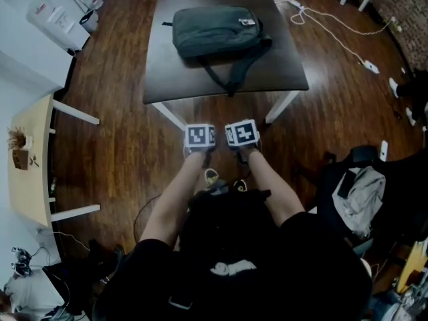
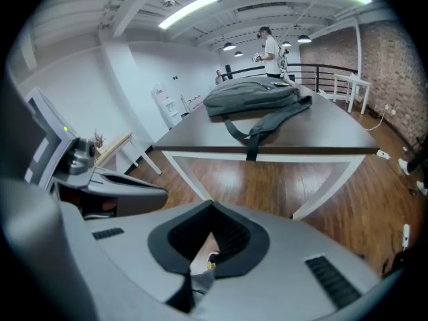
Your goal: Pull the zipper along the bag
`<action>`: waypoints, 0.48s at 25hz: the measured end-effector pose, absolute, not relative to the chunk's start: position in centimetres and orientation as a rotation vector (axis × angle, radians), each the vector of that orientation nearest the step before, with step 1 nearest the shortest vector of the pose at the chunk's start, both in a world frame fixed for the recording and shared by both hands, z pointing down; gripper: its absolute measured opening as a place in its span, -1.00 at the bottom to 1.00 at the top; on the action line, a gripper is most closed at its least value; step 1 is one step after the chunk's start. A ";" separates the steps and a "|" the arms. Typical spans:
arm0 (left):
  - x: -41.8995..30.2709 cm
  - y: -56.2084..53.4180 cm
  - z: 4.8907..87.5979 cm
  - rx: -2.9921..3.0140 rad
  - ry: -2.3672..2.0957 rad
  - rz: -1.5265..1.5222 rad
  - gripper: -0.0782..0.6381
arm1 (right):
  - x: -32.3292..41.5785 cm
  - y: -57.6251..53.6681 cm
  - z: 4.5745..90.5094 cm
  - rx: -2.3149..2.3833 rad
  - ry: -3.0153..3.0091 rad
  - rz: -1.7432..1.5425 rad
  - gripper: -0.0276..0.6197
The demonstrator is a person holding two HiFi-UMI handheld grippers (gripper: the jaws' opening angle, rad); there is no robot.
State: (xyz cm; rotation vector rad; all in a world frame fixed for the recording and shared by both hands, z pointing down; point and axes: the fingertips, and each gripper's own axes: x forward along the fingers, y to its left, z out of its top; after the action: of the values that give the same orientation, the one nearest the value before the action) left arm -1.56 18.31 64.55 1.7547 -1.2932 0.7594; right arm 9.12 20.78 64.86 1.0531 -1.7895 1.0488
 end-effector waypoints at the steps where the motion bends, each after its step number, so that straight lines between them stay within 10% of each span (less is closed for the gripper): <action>1: -1.0 18.6 64.5 1.758 -1.286 0.744 -0.78 | 9.5 21.4 65.2 1.043 -1.779 1.075 -0.85; 12: -0.3 20.7 65.3 1.786 -1.265 0.716 -0.79 | 7.9 20.6 64.6 1.105 -1.983 0.964 -0.85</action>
State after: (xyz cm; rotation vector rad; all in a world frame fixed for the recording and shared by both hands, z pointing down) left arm -0.31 20.68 65.26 1.7860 -1.2651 0.7160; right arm 7.88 20.59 64.63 1.1054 -1.9833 0.9636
